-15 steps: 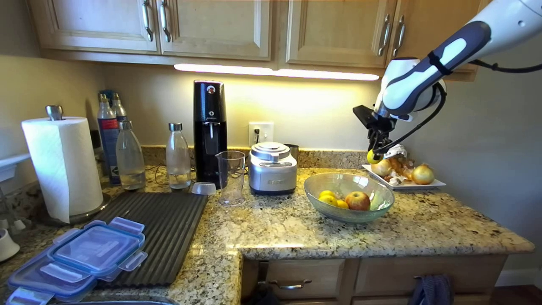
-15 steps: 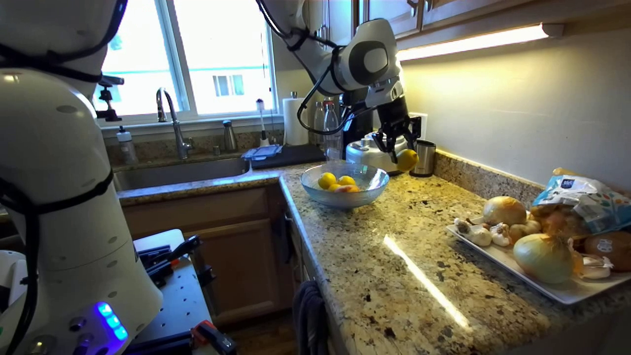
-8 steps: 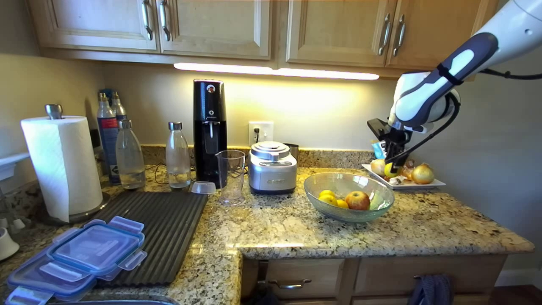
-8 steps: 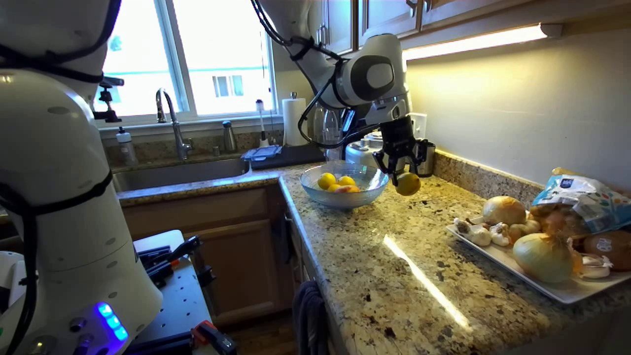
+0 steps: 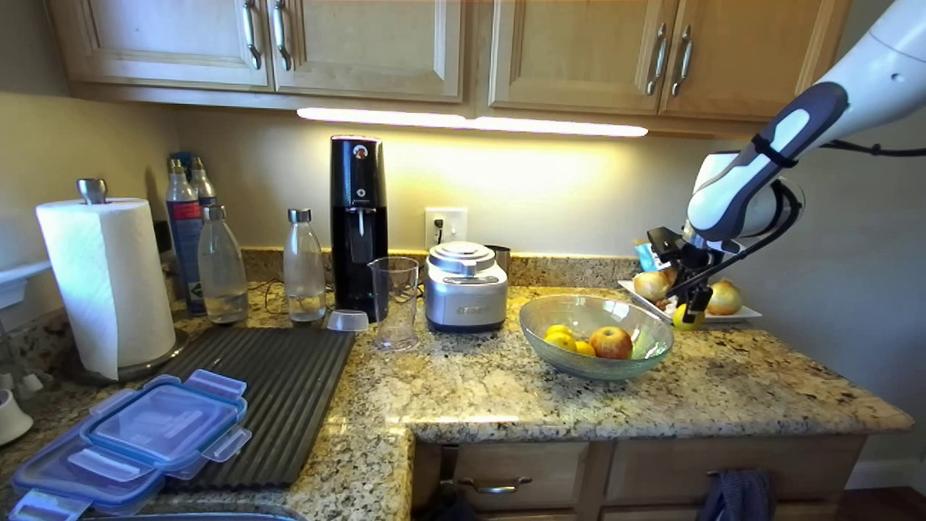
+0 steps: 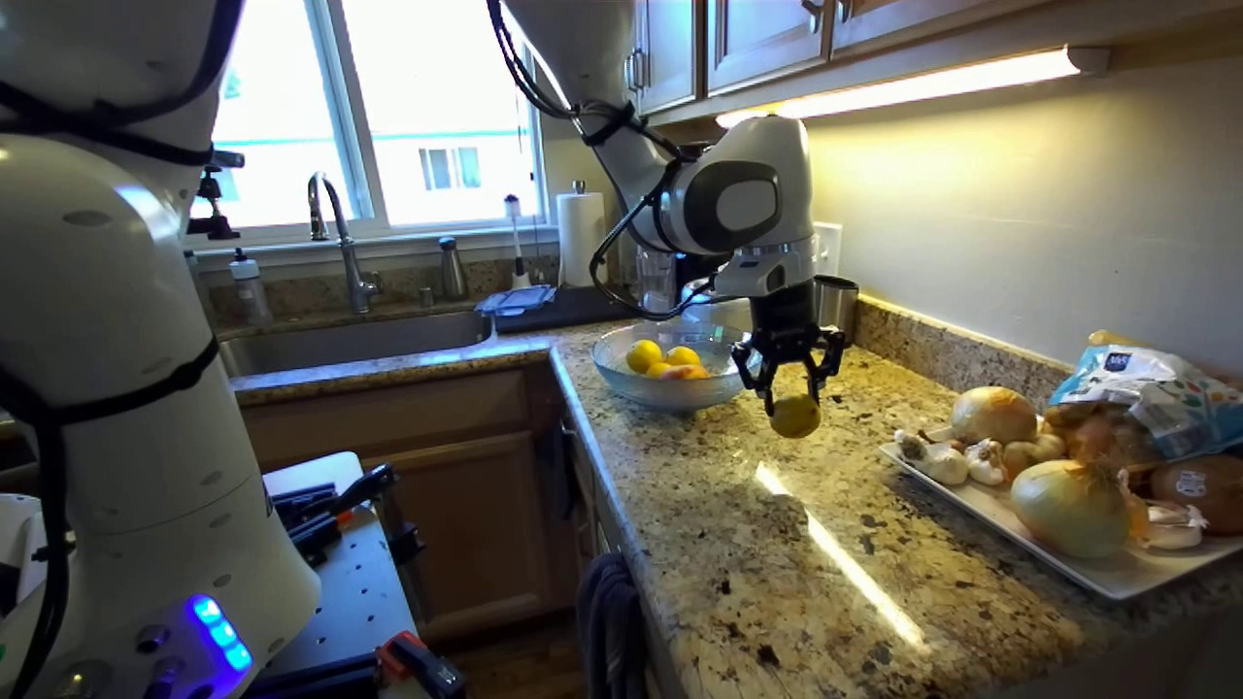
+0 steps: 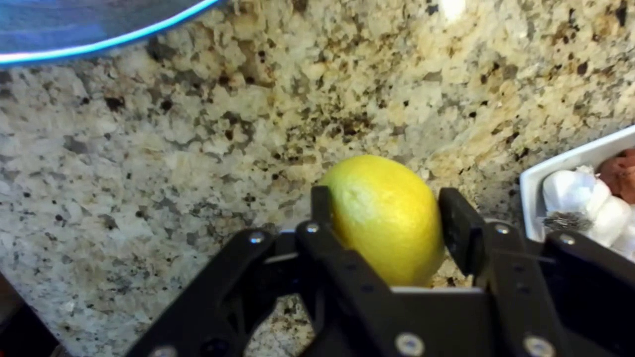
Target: Put the lemon in the glass bowl, take the lemon out of the glass bowl
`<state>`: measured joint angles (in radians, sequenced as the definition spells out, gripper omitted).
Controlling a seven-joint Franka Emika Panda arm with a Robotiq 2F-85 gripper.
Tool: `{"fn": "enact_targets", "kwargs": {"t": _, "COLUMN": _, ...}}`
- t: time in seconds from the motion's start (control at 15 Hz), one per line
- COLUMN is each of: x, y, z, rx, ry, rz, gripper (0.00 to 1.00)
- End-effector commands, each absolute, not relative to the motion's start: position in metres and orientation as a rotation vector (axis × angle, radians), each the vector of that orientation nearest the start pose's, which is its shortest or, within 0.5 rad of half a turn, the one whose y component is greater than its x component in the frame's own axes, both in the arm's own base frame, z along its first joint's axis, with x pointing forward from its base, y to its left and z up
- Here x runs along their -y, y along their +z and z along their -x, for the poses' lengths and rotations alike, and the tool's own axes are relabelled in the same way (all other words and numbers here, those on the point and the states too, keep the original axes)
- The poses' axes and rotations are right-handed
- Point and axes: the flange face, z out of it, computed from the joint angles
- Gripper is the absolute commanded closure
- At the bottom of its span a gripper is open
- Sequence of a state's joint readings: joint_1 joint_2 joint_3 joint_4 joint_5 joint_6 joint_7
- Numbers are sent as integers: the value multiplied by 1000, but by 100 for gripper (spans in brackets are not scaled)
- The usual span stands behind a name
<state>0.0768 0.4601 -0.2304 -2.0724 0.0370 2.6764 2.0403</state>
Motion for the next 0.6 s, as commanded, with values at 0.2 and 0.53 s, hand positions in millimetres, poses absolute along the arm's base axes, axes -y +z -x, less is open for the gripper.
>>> {"fn": "enact_targets", "kwargs": {"t": 0.2, "x": 86, "y": 188, "z": -596, "rx": -2707, "ry": -186, "rz": 1307, "gripper": 69}}
{"fn": "enact_targets", "kwargs": {"t": 0.53, "x": 88, "y": 197, "z": -593, "rx": -2698, "ry": -194, "rz": 1289, "gripper": 19}}
